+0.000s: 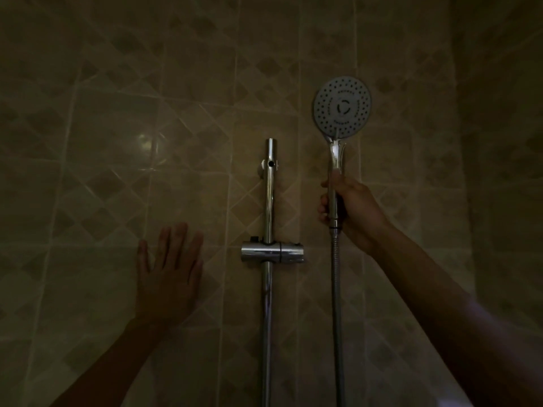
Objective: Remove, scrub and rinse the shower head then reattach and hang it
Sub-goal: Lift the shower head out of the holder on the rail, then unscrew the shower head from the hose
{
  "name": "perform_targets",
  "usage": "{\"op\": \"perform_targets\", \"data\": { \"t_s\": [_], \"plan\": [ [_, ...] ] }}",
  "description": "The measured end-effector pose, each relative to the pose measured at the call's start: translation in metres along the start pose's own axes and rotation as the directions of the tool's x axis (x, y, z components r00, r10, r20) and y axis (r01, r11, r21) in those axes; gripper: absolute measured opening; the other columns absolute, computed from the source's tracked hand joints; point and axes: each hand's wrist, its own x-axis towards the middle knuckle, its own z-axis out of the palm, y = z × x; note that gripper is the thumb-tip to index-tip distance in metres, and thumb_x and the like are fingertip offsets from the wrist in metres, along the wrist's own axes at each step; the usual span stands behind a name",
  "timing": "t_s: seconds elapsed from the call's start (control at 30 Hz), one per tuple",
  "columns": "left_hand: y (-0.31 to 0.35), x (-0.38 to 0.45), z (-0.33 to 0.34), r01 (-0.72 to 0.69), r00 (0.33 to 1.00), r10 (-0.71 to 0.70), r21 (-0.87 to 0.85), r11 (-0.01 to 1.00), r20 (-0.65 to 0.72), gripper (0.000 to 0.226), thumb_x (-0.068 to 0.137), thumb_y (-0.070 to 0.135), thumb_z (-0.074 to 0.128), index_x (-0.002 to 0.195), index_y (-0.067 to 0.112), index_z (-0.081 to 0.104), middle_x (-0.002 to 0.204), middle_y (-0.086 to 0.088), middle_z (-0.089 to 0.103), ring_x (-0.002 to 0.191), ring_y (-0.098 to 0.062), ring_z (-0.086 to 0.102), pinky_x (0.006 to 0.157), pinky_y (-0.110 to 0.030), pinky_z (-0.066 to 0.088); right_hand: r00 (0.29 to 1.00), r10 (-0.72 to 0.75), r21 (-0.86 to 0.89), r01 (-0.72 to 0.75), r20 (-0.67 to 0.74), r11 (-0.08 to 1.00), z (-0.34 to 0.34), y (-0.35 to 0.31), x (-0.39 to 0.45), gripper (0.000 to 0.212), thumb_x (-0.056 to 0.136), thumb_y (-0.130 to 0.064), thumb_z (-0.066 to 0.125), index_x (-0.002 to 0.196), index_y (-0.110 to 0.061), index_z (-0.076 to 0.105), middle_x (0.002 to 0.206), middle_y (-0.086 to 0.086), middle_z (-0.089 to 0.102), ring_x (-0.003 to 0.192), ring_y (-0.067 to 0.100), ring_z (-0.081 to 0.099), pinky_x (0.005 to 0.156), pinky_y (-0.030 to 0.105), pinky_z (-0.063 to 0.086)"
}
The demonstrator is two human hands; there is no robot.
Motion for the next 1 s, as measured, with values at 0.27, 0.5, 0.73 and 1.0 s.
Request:
{"op": "perform_targets", "data": {
  "t_s": [0.27, 0.5, 0.73, 1.0],
  "plan": [
    [-0.014, 0.005, -0.015, 0.018, 0.97, 0.018, -0.146, 0.989, 0.243, 0.063, 0.09, 0.051, 0.022, 0.149, 0.033, 0.012, 0.16, -0.002, 0.008, 0.148, -0.023, 0.005, 0.111, -0.061, 0.008, 0.989, 0.143, -0.139, -0.146, -0.032, 0.98, -0.034, 0.012, -0.078, 0.031, 0.103, -0.033, 0.041, 0.103, -0.006, 0.057, 0.073, 0.008, 0.061, 0.067, 0.022, 0.062, 0.062, 0.034, 0.044],
    [0.003, -0.023, -0.09, 0.342, 0.914, -0.151, -0.514, 0.787, 0.376, 0.037, 0.089, 0.026, 0.053, 0.118, 0.004, 0.062, 0.127, -0.02, 0.058, 0.114, -0.038, 0.057, 0.096, -0.048, 0.045, 0.959, 0.282, -0.022, -0.282, 0.022, 0.959, -0.049, 0.042, -0.168, 0.024, 0.102, -0.024, 0.044, 0.101, -0.003, 0.054, 0.08, 0.014, 0.059, 0.071, 0.03, 0.06, 0.053, 0.03, 0.049],
    [0.144, -0.189, -0.172, 0.833, 0.553, 0.018, -0.552, -0.042, 0.833, 0.026, 0.062, 0.05, 0.078, 0.068, 0.024, 0.073, 0.064, 0.006, 0.073, 0.066, -0.009, 0.065, 0.054, -0.014, 0.051, 0.895, 0.444, 0.23, -0.444, 0.053, 0.866, -0.039, 0.071, -0.253, 0.017, 0.101, -0.017, 0.047, 0.11, -0.005, 0.055, 0.077, 0.015, 0.059, 0.069, 0.03, 0.06, 0.066, 0.042, 0.051],
    [0.218, -0.286, -0.215, 0.903, 0.393, 0.138, -0.353, -0.246, 0.909, 0.022, 0.09, 0.026, 0.057, 0.074, 0.019, 0.07, 0.062, -0.008, 0.069, 0.058, -0.018, 0.066, 0.058, -0.028, 0.05, 0.823, 0.566, 0.204, -0.546, -0.052, 0.812, -0.032, 0.104, -0.329, 0.024, 0.103, -0.016, 0.042, 0.114, 0.003, 0.051, 0.08, 0.016, 0.06, 0.073, 0.032, 0.062, 0.071, 0.046, 0.052]
  ]
}}
